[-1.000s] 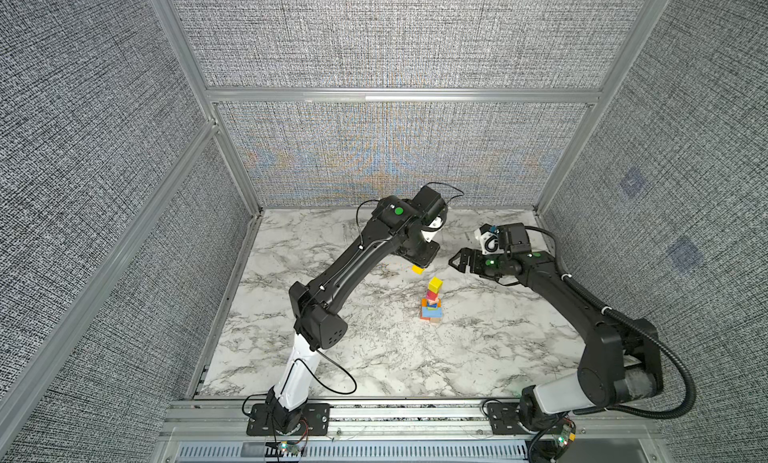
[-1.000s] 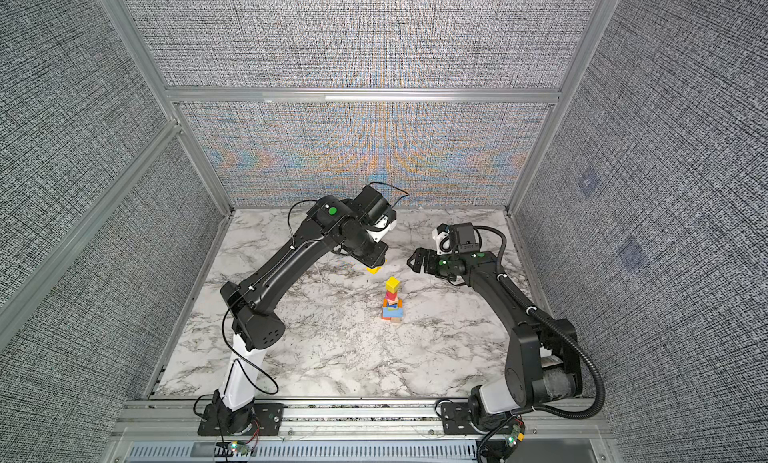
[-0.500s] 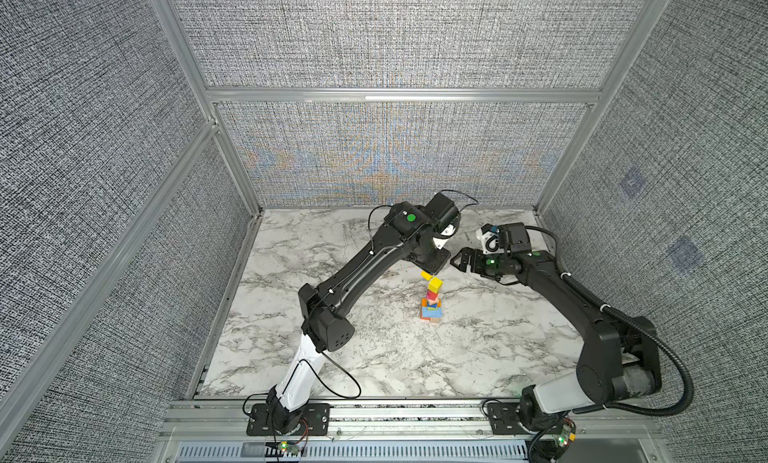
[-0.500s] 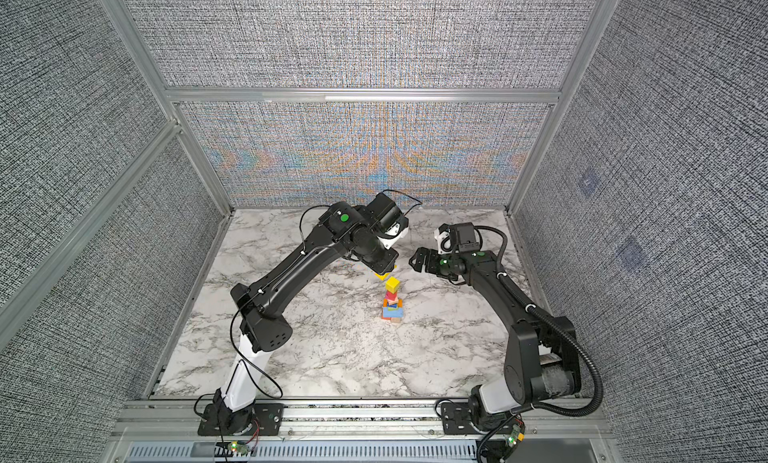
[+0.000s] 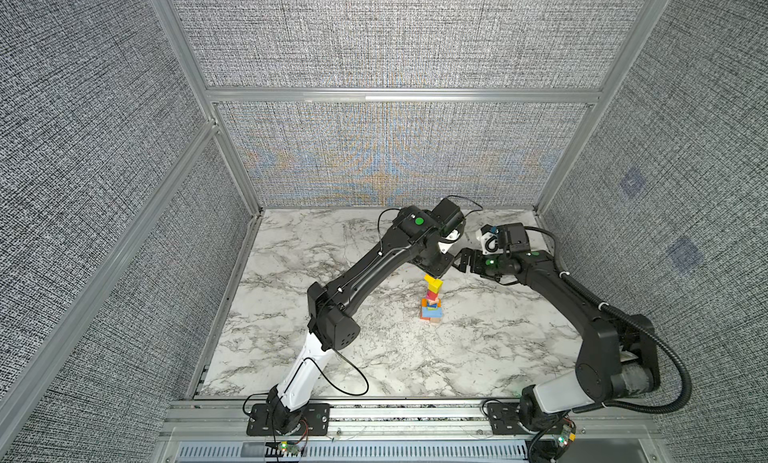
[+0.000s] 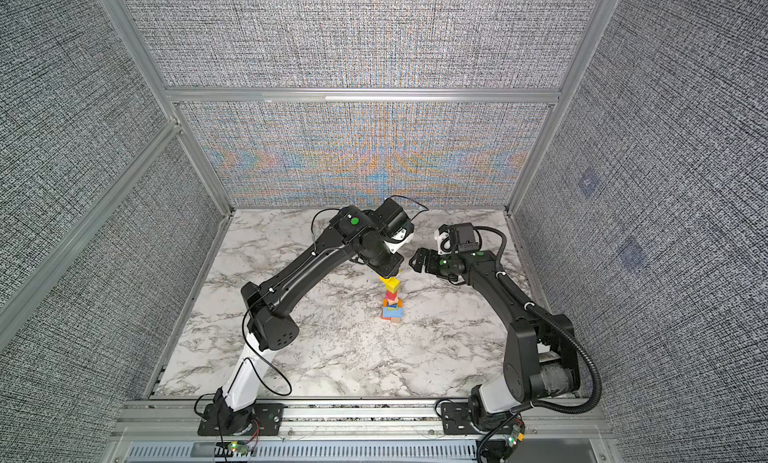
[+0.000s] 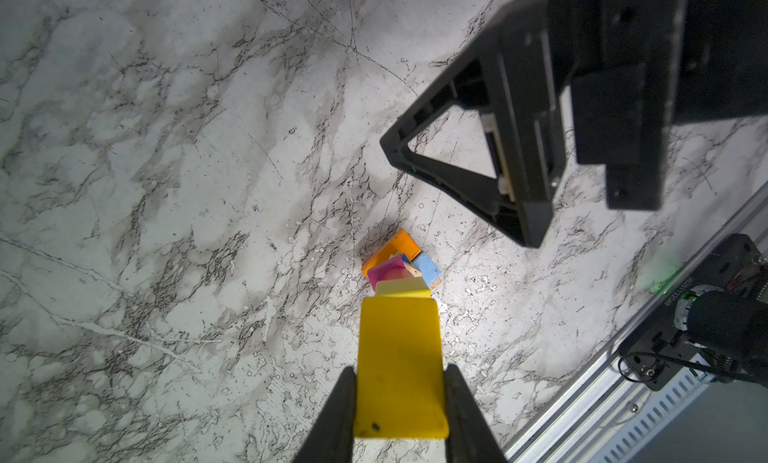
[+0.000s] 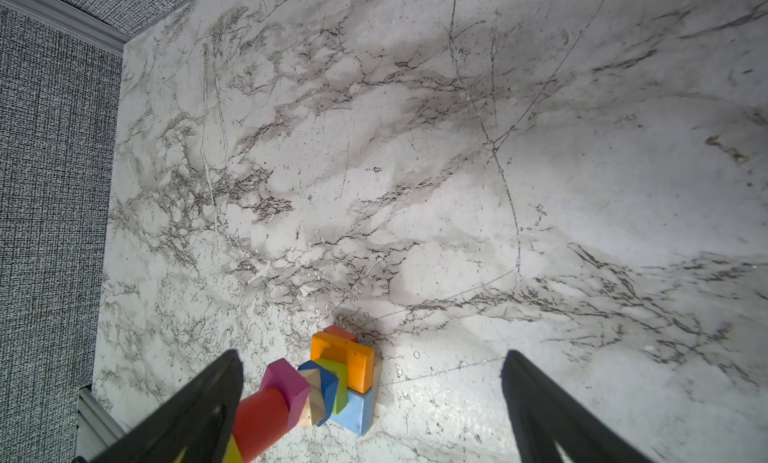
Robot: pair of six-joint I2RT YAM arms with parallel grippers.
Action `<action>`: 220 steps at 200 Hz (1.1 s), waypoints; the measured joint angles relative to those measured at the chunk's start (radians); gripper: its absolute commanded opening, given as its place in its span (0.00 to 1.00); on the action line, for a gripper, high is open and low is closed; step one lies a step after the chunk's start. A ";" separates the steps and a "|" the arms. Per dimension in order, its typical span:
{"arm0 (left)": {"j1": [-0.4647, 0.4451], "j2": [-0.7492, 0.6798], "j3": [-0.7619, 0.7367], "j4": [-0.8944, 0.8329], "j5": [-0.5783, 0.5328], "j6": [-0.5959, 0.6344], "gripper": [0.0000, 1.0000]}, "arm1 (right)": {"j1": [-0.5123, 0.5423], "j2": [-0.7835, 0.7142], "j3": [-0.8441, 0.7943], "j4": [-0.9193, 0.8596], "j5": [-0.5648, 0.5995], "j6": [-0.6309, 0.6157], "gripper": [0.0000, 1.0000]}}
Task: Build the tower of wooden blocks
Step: 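Lower the trapezoid onto the yellow cube atop the stack with the left gripper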
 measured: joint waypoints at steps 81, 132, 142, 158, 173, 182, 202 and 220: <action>-0.005 0.034 -0.001 0.000 0.010 0.008 0.26 | 0.000 0.005 0.000 0.000 0.000 0.000 0.99; -0.005 0.041 -0.001 0.000 -0.008 0.015 0.27 | 0.000 0.005 0.000 0.000 0.000 0.000 0.99; -0.005 0.042 -0.001 0.000 -0.010 0.015 0.27 | 0.000 0.005 0.000 0.000 0.000 0.000 0.99; -0.005 0.043 -0.001 0.000 -0.012 0.016 0.27 | 0.000 0.006 0.000 0.000 -0.001 0.000 0.99; -0.005 0.045 0.000 0.000 -0.012 0.019 0.27 | 0.000 0.006 0.000 0.000 -0.001 0.000 0.99; -0.005 0.047 0.000 0.000 -0.012 0.019 0.27 | 0.000 0.006 0.000 0.000 -0.001 0.000 0.99; -0.005 0.050 0.004 0.001 -0.012 0.019 0.27 | 0.000 0.006 0.000 0.000 -0.001 0.000 0.99; -0.005 0.051 0.008 0.004 -0.011 0.019 0.27 | 0.000 0.006 0.000 0.000 -0.001 0.000 0.99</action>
